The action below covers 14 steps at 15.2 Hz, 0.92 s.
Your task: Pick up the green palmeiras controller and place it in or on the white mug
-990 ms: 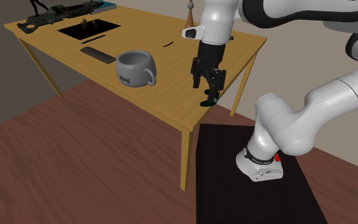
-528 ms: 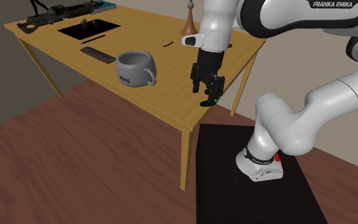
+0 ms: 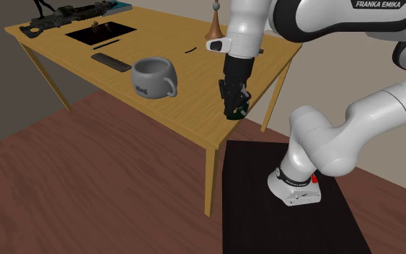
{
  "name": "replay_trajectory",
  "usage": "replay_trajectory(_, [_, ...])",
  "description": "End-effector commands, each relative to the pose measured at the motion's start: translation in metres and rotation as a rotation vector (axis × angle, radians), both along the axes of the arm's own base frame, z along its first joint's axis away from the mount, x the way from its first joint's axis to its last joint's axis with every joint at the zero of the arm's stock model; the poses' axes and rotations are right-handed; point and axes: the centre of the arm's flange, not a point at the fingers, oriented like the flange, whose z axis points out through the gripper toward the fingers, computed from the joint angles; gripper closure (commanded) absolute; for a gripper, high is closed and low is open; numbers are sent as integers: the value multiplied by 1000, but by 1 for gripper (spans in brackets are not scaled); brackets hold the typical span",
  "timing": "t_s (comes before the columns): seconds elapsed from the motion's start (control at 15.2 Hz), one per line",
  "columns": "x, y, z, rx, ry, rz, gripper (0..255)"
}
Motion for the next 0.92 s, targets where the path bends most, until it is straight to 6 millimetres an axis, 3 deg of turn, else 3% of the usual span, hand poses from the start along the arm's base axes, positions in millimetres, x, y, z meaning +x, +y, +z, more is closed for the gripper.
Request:
replay_trajectory(0.0, [0,0,-2,-1,6,0,255])
replay_trajectory(0.26, [0,0,0,0,-1,0,255])
replay_trajectory(0.33, [0,0,0,0,-1,0,0])
replay_trajectory(0.66, [-57,14,24,-334,-114,783,0])
replay_trajectory(0.86, [-55,13,9,-334,-114,783,0])
